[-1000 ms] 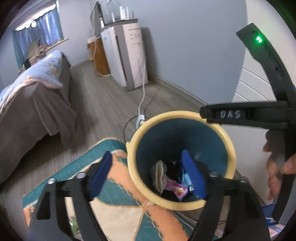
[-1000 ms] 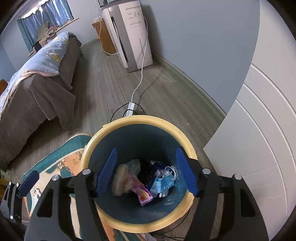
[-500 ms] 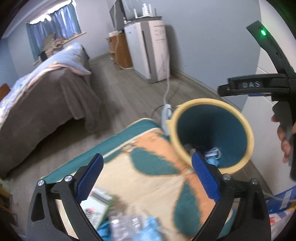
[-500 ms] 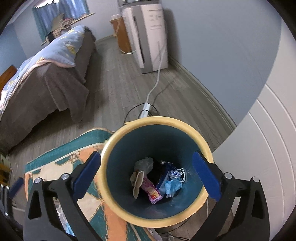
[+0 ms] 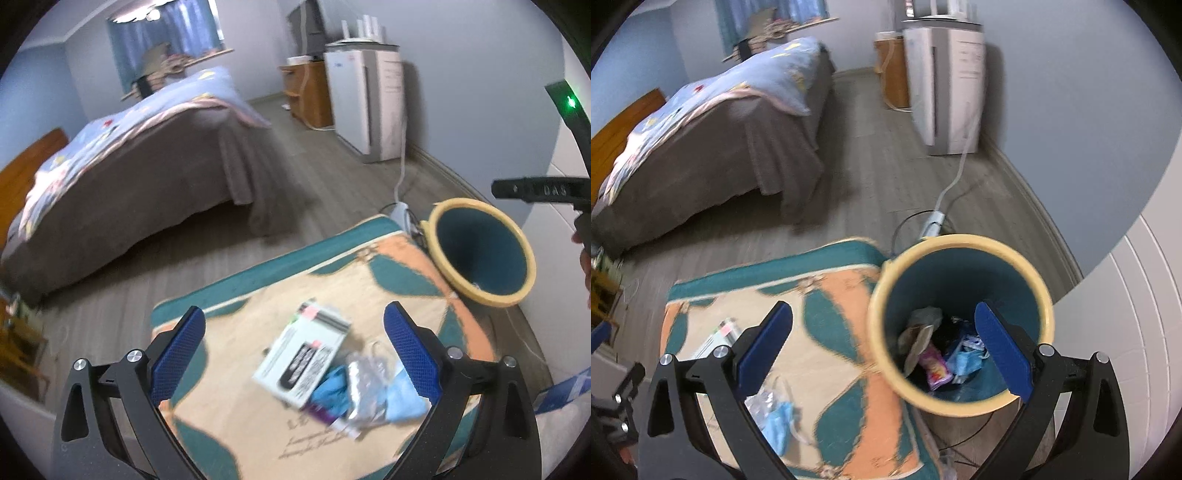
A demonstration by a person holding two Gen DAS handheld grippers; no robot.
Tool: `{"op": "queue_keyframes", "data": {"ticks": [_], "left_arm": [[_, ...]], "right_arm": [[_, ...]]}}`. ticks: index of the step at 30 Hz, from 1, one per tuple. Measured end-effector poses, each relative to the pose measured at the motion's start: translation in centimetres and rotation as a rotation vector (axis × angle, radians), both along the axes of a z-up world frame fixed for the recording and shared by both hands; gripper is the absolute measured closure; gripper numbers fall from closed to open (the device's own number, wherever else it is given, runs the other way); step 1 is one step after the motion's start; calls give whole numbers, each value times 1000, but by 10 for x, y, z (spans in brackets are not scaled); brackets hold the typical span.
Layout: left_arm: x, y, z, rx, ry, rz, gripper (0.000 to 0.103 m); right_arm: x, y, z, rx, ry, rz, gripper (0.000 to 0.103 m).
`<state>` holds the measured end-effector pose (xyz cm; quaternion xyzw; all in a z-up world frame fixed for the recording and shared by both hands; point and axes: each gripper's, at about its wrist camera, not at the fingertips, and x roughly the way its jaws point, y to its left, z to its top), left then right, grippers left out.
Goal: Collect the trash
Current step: 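Move both tools back over the remaining trash on the cushion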
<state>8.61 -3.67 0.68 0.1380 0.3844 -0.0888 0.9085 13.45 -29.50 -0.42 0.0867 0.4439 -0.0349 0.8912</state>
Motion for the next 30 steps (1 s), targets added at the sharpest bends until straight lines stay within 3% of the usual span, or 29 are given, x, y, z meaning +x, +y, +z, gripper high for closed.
{"op": "queue_keyframes", "data": {"ticks": [4,11,14,18,23,30], "left_arm": [[-21,34,-3,10,-5,38,6],[-24,69,-8,19,-6,109,6],[-18,78,-10,-11,-4,115,6],[-9,88,-15,5,-5,135,6],[0,100,-22,-14,35,161,6],[10,100,-35,-9,62,156,6]], "right_arm": [[-9,29,4,6,-2,32,6],[-16,78,-11,-36,29,84,6],[-18,97,-26,-26,57,97,6],[-16,115,-54,-15,124,108,6],[-13,130,-86,-71,217,124,6],[-12,142,-127,-30,309,126,7]]}}
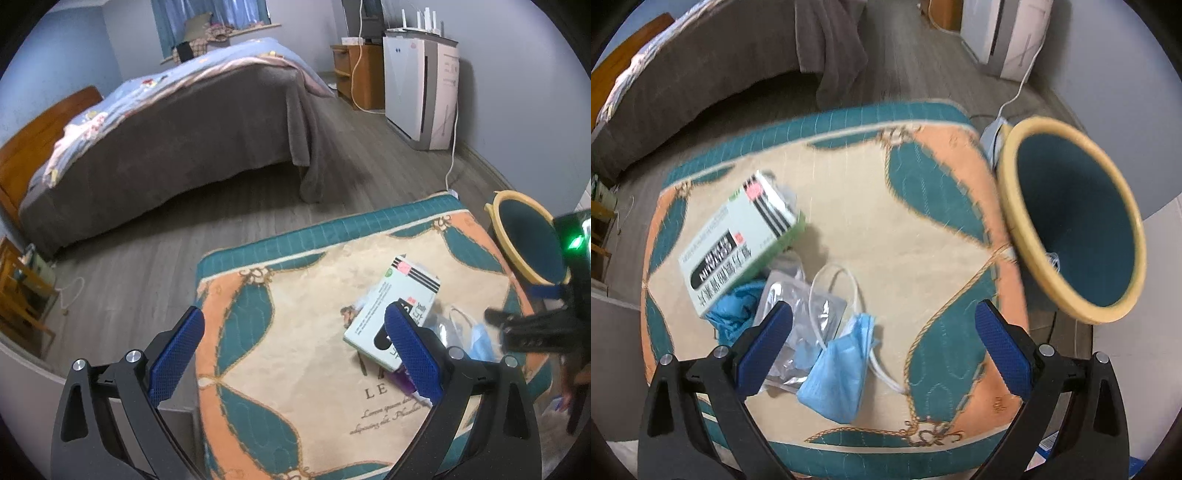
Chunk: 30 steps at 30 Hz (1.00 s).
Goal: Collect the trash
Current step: 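Move both tools back over the remaining trash on the cushion, then grasp the second blue face mask by its middle with the right tool and lift it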
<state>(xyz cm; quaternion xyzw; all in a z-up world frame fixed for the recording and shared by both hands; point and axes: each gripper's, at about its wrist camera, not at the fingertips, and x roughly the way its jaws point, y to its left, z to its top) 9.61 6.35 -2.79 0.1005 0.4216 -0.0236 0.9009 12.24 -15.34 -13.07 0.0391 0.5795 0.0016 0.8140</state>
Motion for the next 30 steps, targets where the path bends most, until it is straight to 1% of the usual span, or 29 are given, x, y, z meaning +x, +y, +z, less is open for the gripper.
{"op": "queue_keyframes", "data": {"ticks": [1,3,4,5,7,9,10,12,13,15,18,22,25,28,30], "left_arm": [[2,0,-3,0,8,5,6],[7,1,-9,-4,24,13,6],[9,0,-13,-5,32,16,6],[12,0,-16,-5,41,18,6],[14,-1,-21,-3,56,20,6],[17,-2,-26,-6,70,22,6],[19,-3,-29,-11,78,23,6],[23,-5,-34,-15,90,23,6],[24,-7,-36,-15,96,18,6],[27,-13,-42,0,102,1,6],[31,-28,-52,36,117,-44,6],[38,-40,-67,21,154,-80,6],[45,-50,-81,28,184,-102,6],[52,-61,-95,49,208,-138,6],[56,-64,-100,33,223,-159,6]], "right_arm": [[0,4,-5,-6,16,15,9],[0,7,-10,-1,33,32,17],[0,8,-12,7,43,35,19],[-1,9,-14,18,55,39,24],[-2,10,-21,36,91,52,32],[-3,12,-29,55,128,63,48],[-5,14,-33,66,146,66,53],[-7,13,-39,87,177,66,82],[-7,14,-39,92,182,65,83],[-6,12,-34,93,160,68,89],[1,6,-19,99,102,65,89],[10,-5,2,93,26,62,89],[16,-12,15,79,-14,70,89],[26,-18,19,91,-24,77,89],[32,-25,18,106,-14,76,89]]}}
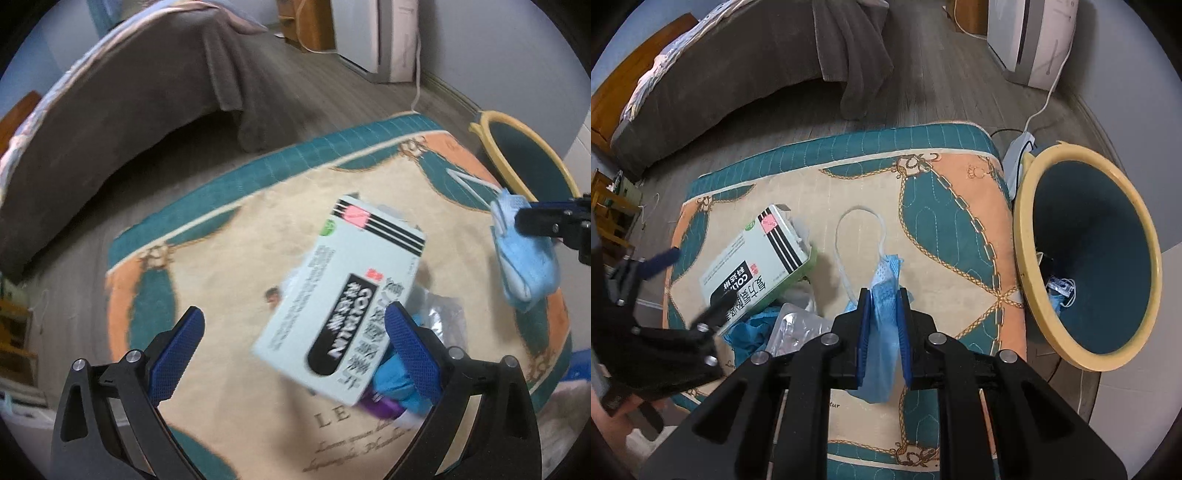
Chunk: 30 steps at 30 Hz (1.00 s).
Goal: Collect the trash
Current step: 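Grasp the second blue face mask by its middle with the right tool and lift it, then grasp the white COLTALIN box with the left tool while the right tool holds the mask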
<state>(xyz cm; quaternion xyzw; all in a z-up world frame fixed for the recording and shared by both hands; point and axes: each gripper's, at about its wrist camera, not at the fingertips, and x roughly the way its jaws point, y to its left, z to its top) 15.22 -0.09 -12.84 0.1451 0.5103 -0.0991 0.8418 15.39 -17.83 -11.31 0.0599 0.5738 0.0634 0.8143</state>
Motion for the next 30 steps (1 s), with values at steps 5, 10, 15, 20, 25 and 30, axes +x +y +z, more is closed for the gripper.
{"op": "queue_keyframes", "data": {"ticks": [5,10,15,20,25,30], "left_arm": [[12,-7,-17,12,34,-38,6],[20,-7,-23,-24,49,-62,6],[22,-9,-17,-40,23,-81,6],[21,-12,-19,-23,32,-122,6],[17,-18,-27,13,50,-162,6],[20,-14,-32,15,74,-152,8]], "right_arm": [[11,-1,-5,14,9,6,89],[14,-9,-4,47,17,-2,89],[16,-15,-1,73,17,-1,89],[16,-13,-1,84,20,5,89],[16,-11,0,79,19,8,89],[16,-12,3,77,11,10,89]]}}
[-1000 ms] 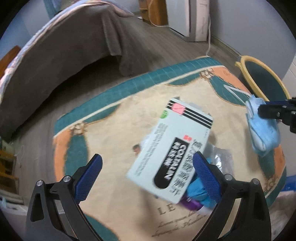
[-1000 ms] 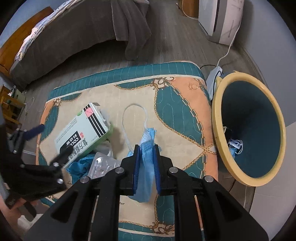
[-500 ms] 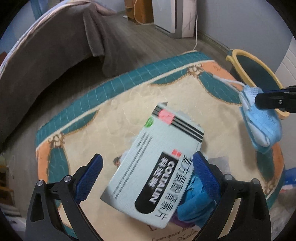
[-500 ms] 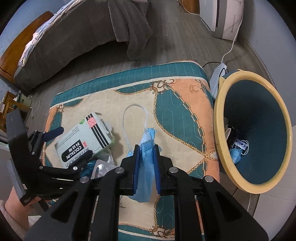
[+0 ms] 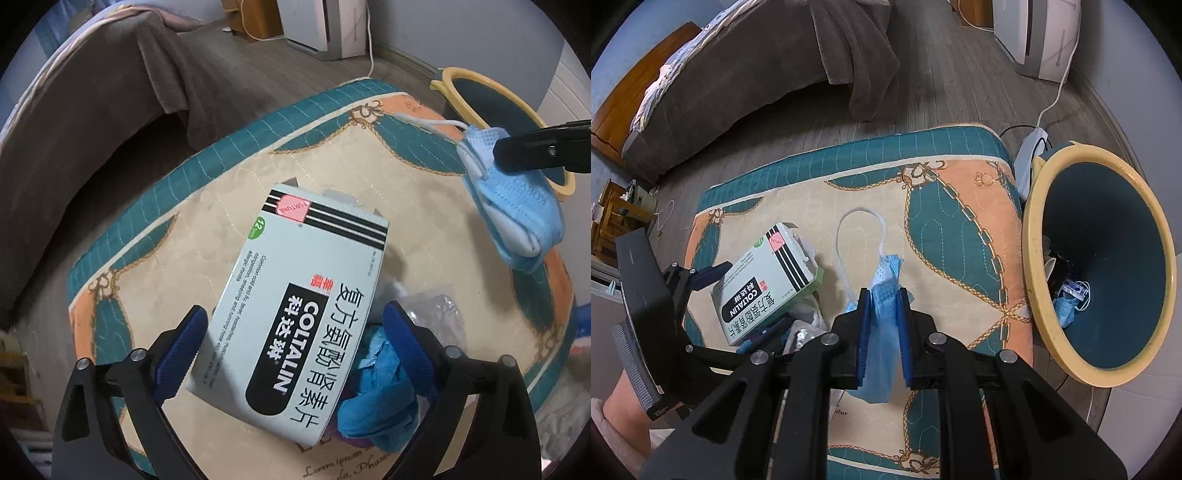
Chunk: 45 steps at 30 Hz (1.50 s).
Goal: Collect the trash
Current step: 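Grasp the white COLTALIN box with the left tool while the right tool holds the mask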
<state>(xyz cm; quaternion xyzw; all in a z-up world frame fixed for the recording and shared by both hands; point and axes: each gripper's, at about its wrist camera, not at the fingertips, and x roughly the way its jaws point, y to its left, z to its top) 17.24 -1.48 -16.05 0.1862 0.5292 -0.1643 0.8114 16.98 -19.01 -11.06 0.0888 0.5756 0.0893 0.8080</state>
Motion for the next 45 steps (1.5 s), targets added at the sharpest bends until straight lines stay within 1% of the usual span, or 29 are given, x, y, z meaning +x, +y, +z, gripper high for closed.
{"op": "queue_keyframes", "data": {"ticks": [1,3,4,6,11,14,18,19,20,21,24,29,30,31,32,33,34,36,39,40,43,45], "left_arm": [[1,2,0,-7,5,5,9],[3,7,0,-15,17,16,17],[3,7,0,-13,20,19,19],[3,7,1,-21,27,29,19],[0,5,7,-14,5,54,22],[0,3,23,-60,-26,80,23],[-4,-7,39,-78,-57,84,27],[-4,-9,41,-91,-53,84,48],[-3,-11,40,-102,-25,83,75],[-1,-12,40,-93,-13,97,76],[-1,-15,34,-95,40,113,88],[-2,-17,34,-40,3,129,88],[-2,-18,34,-21,-11,129,79],[-2,-19,33,-4,-18,127,52],[-3,-20,32,13,-31,119,36],[-2,-20,32,25,-44,112,22],[-2,-21,30,40,-52,107,22],[1,-19,26,50,-33,123,22],[6,-16,22,69,-29,138,20],[9,-12,21,55,-16,147,17],[13,5,13,-28,47,189,12],[14,14,8,-83,79,215,12]], "right_arm": [[0,0,1,0,-2,0,89],[0,-1,4,5,-10,1,89],[0,-2,5,11,-14,-1,89],[1,-3,9,20,-24,-4,89],[2,-5,16,36,-39,-12,89],[2,-7,20,44,-49,-15,89],[3,-12,26,48,-66,-21,89],[3,-13,27,51,-67,-24,89],[3,-14,27,52,-68,-26,89],[3,-16,28,52,-69,-30,89],[3,-20,29,57,-71,-39,89],[2,-22,31,69,-73,-40,89],[2,-22,31,69,-74,-38,89],[2,-21,31,69,-74,-38,89],[2,-21,31,70,-73,-37,89],[2,-21,30,72,-71,-38,89],[2,-21,30,72,-70,-39,89],[2,-21,29,70,-67,-38,89],[2,-20,27,72,-60,-37,89],[2,-20,26,72,-57,-37,89],[3,-19,24,75,-53,-35,89],[4,-18,23,76,-51,-31,89]]}}
